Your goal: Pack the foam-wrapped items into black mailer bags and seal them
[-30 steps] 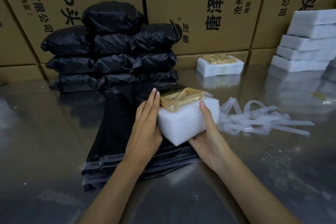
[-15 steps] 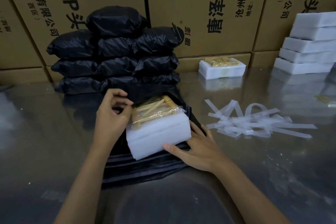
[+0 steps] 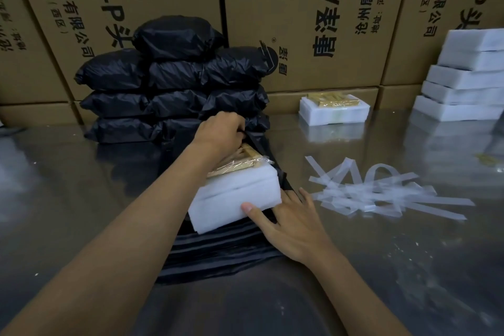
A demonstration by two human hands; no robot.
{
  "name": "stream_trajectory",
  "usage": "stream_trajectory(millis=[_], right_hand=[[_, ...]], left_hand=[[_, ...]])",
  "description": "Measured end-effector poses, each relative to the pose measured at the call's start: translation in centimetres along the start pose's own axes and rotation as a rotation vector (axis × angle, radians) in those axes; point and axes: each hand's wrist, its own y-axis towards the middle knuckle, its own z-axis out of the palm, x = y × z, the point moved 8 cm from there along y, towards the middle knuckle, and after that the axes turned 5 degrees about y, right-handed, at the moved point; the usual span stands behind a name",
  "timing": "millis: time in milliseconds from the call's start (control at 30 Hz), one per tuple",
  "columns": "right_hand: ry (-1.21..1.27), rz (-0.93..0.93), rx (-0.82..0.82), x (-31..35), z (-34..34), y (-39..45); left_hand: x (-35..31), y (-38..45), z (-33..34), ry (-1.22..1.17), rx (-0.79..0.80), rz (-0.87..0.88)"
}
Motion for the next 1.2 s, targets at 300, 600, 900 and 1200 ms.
stream_trajectory(millis=[300,600,900,1200], right_hand=[[-0.239,0.109,-0.180,-0.2,-1.5,0.6],[-0.138,-0.094,-0.401,1.7,-3.7,-0.7],[-0.412,-0.400,-0.254,7.9,0.9,1.3],[-0.476,-0.200,-0.273,8.8,2.0,7.8]], left_hand=[[-3.3,-4.3,-0.4,-0.061,-0.193,0.274],[6.1,-9.9,1.5,-0.123,-0.381,-0.062],[10.3,-13.6,7.2,-0.334,-0.181,-0.501],[10.1,-13.2,6.8,-0.369,-0.098,-0.455]])
